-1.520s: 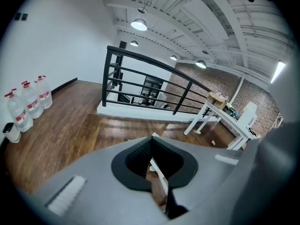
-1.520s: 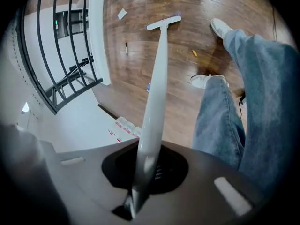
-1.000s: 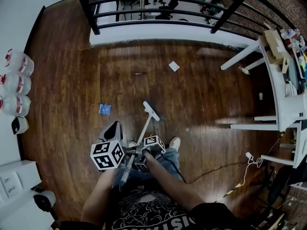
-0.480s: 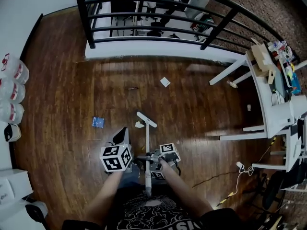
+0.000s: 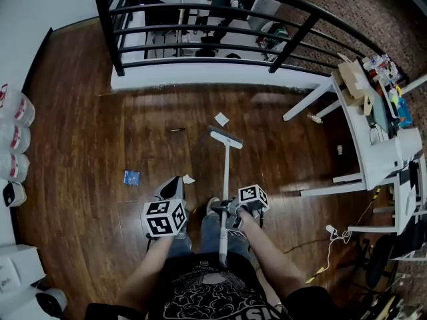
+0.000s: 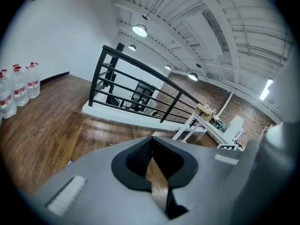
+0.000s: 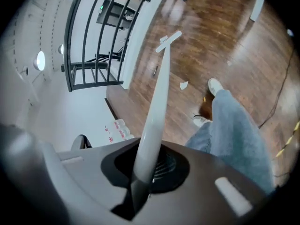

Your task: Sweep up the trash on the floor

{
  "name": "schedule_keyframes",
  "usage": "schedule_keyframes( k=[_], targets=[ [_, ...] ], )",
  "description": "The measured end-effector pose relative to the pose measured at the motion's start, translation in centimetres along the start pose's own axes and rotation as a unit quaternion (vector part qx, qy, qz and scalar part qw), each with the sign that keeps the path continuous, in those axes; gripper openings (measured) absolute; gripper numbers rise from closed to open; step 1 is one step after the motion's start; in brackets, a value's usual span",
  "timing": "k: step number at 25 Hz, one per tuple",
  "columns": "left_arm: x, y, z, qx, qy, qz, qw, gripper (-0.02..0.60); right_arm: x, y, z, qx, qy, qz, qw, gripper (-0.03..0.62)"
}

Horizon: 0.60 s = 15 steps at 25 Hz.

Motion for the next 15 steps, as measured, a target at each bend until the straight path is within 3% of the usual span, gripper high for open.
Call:
schedule_keyframes(
  k=[6,15],
  targets=[
    [2.3,1.4,-4.5,0.0,-0.001,-0.005,1.0,0.005,-3.0,7.9,2.9,0.024,0.011,0.012,1.0,0.02],
    [4.3,4.8,-13.6,-0.015,0.042,0.008,0.999,0.005,-7.7,21.6,5.4,0.008,0.009,0.007,1.0,0.023]
  ],
)
Point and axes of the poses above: the fingertips, and each gripper's own axes: z backward along the fingers, x to its right, y out of its top, the point moved 2 cm from there along z, backward along the fingers, and after that the axes turned 8 degrees about -z, right-handed, at the moved point
